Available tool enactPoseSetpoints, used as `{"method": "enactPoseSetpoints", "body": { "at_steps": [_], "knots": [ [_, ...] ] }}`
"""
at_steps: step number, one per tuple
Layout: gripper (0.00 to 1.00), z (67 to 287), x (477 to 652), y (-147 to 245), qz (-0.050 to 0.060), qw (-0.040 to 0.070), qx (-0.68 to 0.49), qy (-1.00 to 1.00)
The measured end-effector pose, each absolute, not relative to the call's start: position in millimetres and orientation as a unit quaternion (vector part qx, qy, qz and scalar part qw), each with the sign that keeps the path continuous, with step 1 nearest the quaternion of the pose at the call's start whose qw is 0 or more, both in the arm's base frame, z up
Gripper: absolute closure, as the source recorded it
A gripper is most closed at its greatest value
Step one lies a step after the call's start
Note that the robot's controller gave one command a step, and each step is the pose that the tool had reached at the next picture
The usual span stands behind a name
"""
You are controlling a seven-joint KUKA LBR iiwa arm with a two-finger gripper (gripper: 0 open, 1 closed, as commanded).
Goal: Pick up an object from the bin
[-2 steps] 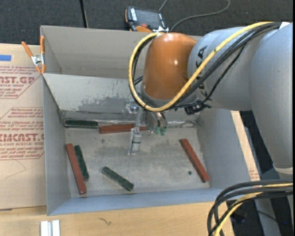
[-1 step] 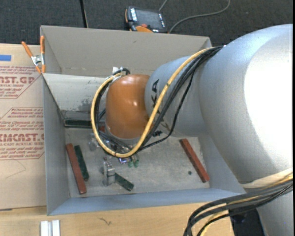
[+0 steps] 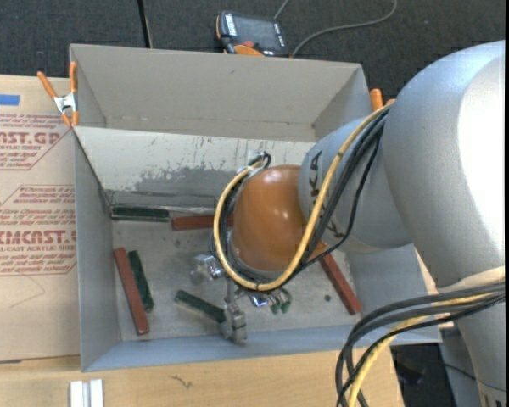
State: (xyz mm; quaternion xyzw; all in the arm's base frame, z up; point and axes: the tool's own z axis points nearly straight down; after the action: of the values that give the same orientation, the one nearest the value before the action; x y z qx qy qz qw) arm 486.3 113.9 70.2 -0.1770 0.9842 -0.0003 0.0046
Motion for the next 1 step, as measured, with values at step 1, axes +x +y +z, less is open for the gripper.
{"method": "enactPoseSetpoints", "body": {
  "at_steps": [1],
  "knots": [
    [1.00,69.6,484.0,116.3,0.000,0.000,-0.179,0.984]
  ]
}}
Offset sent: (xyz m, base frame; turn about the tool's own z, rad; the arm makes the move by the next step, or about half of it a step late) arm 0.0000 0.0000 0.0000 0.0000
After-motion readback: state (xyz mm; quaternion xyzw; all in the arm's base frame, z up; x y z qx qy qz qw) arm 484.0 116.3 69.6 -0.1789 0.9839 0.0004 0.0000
